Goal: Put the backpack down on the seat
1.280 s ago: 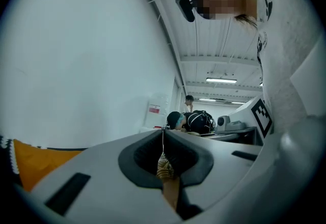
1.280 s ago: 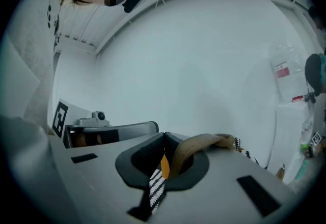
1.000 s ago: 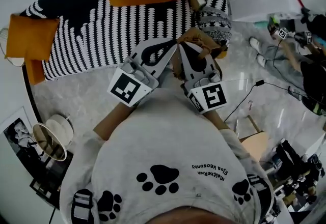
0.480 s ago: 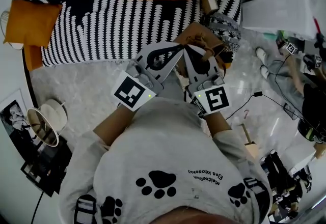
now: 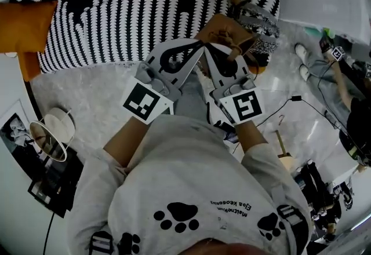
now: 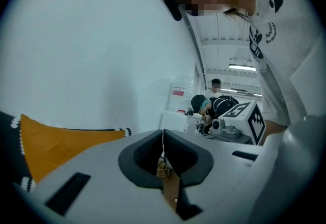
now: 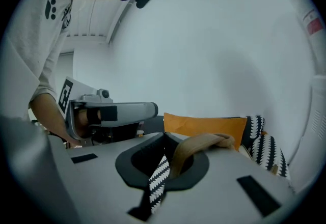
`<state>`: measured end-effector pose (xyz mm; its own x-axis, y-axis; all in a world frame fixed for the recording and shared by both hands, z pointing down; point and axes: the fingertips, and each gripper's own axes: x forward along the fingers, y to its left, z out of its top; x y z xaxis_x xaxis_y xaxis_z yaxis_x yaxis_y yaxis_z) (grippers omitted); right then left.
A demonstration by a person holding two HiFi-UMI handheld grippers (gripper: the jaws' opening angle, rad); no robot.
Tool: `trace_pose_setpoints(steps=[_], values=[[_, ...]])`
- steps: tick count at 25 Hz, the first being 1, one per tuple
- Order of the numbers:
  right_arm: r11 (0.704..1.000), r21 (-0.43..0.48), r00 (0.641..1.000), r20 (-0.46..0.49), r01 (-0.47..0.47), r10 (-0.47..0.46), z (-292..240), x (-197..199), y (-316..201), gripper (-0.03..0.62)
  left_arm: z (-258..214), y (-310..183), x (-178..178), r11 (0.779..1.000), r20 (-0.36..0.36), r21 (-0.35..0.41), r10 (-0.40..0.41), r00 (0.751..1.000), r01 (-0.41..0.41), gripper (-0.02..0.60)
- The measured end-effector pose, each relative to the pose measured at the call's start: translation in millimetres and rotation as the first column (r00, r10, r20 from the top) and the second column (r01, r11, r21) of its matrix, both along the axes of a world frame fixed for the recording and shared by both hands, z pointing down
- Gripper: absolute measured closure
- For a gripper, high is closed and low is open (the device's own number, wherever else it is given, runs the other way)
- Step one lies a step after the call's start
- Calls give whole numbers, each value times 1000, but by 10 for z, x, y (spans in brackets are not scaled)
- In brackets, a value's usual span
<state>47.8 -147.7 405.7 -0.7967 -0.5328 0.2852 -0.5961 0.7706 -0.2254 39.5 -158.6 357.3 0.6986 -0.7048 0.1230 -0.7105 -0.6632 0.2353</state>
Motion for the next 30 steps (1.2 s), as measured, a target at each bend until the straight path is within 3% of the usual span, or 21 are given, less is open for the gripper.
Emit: trace_pose_setpoints(steps=[12, 18, 25, 30], values=[[998, -56, 1000, -16, -10, 9, 684, 26, -160, 564, 682, -156, 41, 998, -7, -61, -29, 1000, 28, 560], [998, -67, 999, -35, 5, -8, 717, 15, -106, 564, 685, -135, 19, 997, -2, -70, -40, 999, 40, 560], [994, -114, 999, -38, 1, -5, 1432, 47, -315, 563, 1383, -347, 39, 993, 8, -109, -45, 999, 45, 560], [993, -122, 999, -43, -2, -3, 1655, 32, -423, 565, 1655, -428, 18, 990, 19, -134, -49, 999, 51, 560]])
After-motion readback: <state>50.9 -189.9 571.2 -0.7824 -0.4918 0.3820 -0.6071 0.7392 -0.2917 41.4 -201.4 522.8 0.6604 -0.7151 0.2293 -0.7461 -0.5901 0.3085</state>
